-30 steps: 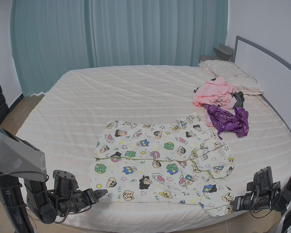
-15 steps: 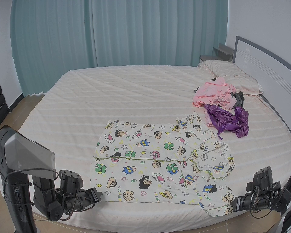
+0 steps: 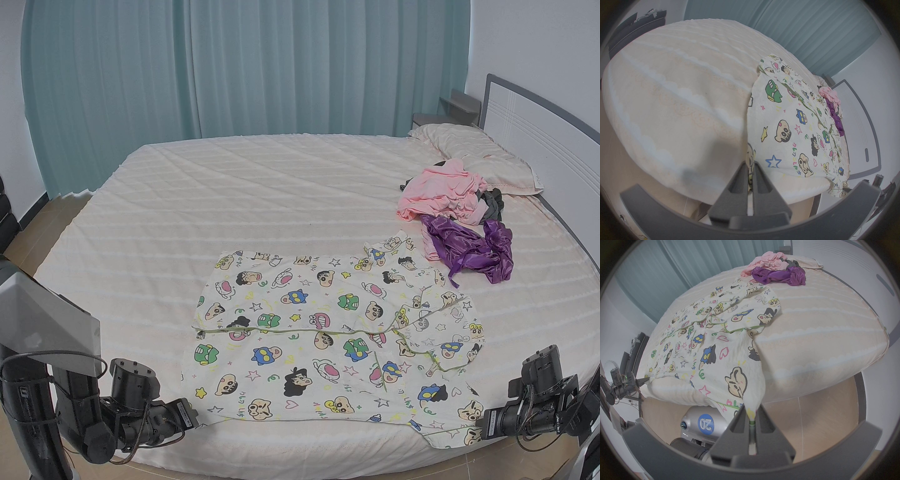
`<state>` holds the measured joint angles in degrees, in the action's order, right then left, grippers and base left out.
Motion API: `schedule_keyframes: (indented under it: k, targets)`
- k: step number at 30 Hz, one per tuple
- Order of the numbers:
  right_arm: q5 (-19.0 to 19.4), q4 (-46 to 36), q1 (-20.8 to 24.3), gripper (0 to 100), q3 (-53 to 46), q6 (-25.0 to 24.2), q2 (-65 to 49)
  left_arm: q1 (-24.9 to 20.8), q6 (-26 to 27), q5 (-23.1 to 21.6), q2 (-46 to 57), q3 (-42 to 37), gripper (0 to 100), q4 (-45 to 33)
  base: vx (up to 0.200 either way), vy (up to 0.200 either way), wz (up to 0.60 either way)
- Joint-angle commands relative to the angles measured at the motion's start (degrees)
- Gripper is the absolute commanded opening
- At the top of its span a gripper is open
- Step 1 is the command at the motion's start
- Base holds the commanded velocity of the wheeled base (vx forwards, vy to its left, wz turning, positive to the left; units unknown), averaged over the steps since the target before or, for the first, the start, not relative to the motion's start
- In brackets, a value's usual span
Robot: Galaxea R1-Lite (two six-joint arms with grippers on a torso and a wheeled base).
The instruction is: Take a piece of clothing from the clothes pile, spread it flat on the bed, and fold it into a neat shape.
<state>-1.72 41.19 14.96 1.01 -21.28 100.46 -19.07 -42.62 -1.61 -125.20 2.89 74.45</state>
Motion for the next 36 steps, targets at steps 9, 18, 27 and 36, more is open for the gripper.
schedule_keyframes:
  k: [9, 18, 27, 36]
  targets:
    - [-2.6, -3.4, -0.2, 0, -1.0, 2.2, -1.1, -2.6, -0.9, 2.1, 4.7, -2.9, 0, -1.0, 0.000, 0.000, 0.00]
    - [-2.9, -7.3, -0.3, 0, -1.0, 4.2, -3.2, -6.1, -1.0, 2.9, 6.6, -2.9, 0, -6.8, 0.000, 0.000, 0.00]
    - [-2.9, -10.3, -0.3, 0, -1.0, 5.6, -3.1, -9.9, -2.3, 4.9, 12.3, -2.9, 0, -14.4, 0.000, 0.000, 0.00]
    - [-2.8, -9.6, -0.4, 0, -0.5, 4.8, -3.9, -9.5, -2.3, 4.8, 14.1, -2.2, 0, -15.1, 0.000, 0.000, 0.00]
